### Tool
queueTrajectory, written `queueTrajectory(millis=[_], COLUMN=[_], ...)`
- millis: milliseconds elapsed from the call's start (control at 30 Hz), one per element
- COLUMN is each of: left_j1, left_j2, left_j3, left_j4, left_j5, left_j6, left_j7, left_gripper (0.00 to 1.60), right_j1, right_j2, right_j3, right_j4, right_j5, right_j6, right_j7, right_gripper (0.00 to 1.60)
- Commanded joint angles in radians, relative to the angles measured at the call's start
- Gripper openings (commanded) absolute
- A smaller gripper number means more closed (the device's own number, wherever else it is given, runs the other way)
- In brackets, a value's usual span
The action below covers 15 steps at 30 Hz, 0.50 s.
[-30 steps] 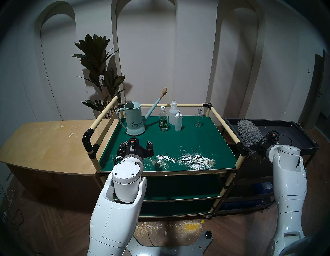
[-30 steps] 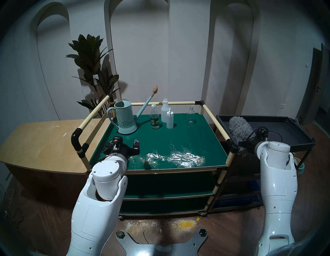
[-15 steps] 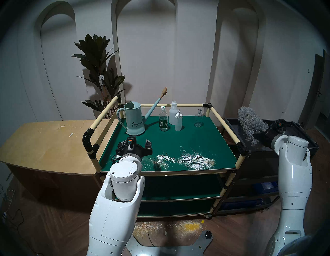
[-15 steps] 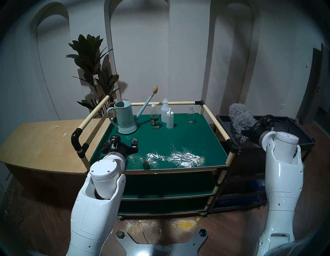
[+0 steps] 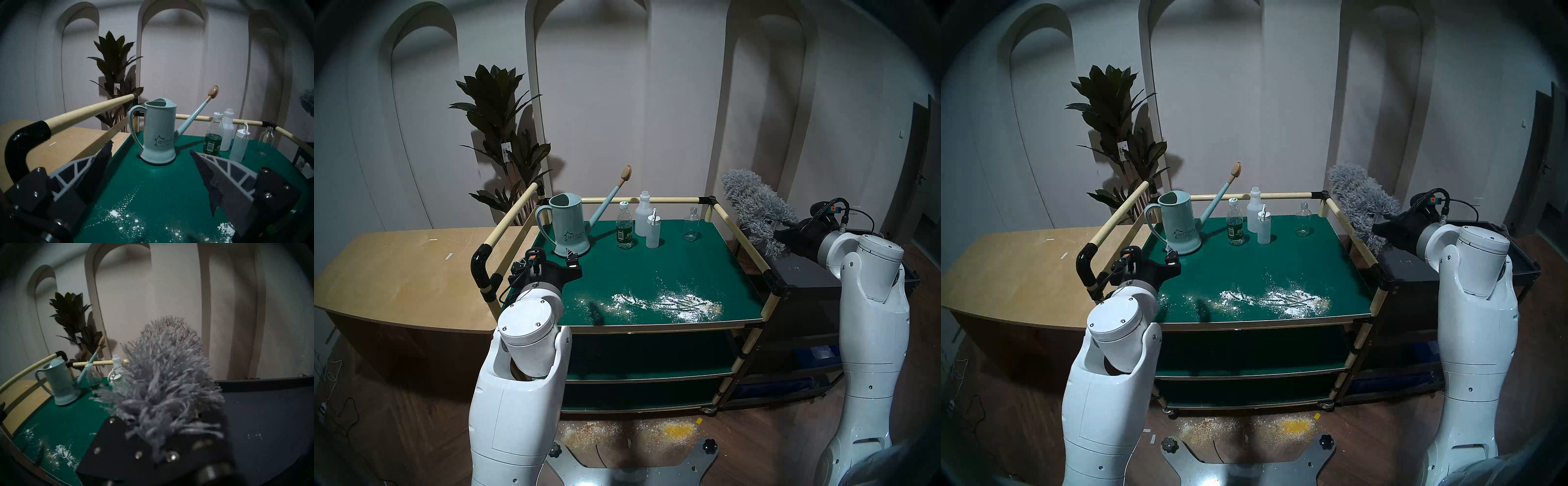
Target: Dust the shelf with the duster
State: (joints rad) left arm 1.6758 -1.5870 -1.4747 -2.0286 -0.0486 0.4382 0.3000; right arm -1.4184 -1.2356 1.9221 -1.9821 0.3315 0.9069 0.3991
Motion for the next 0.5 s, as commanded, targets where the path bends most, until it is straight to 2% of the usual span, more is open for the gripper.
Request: queueTrajectory(millis=[0,100,167,233,433,467], left_j1=[0.034,0.048,0.058,0.066,0.086,0.089], left_j2=[0.003,0.004,0.007,0.009,0.023,0.025], left_j3=[-0.015,-0.025,-0.03,-0.032,-0.04,-0.041], left_j4=[-0.039,-0.046,-0.047,-0.044,-0.051,-0.055], left_j5=[-0.002,-0.008,-0.011,-0.01,-0.022,-0.024], left_j6=[-0.049,-0.057,-0.066,-0.078,-0.163,-0.169], left_j7=[0.006,0.012,0.012,0.016,0.001,-0.002], left_gripper=[1.6,1.6,1.6,1.6,1.6,1.6], right_j1=[-0.105,-0.139,-0.167,-0.177,-0.202,-0.201], right_j2=[-0.028,-0.038,-0.052,-0.07,-0.09,-0.089], right_j3=[-0.046,-0.064,-0.066,-0.076,-0.132,-0.142], right_j4=[-0.106,-0.095,-0.086,-0.072,-0.005,0.003], right_j5=[-0.05,-0.087,-0.102,-0.118,-0.158,-0.169], right_j6=[0.012,-0.014,-0.081,-0.101,-0.196,-0.193], right_j7=[-0.043,-0.075,-0.082,-0.092,-0.11,-0.116], right_gripper=[0.0,0.0,0.0,0.0,0.0,0.0])
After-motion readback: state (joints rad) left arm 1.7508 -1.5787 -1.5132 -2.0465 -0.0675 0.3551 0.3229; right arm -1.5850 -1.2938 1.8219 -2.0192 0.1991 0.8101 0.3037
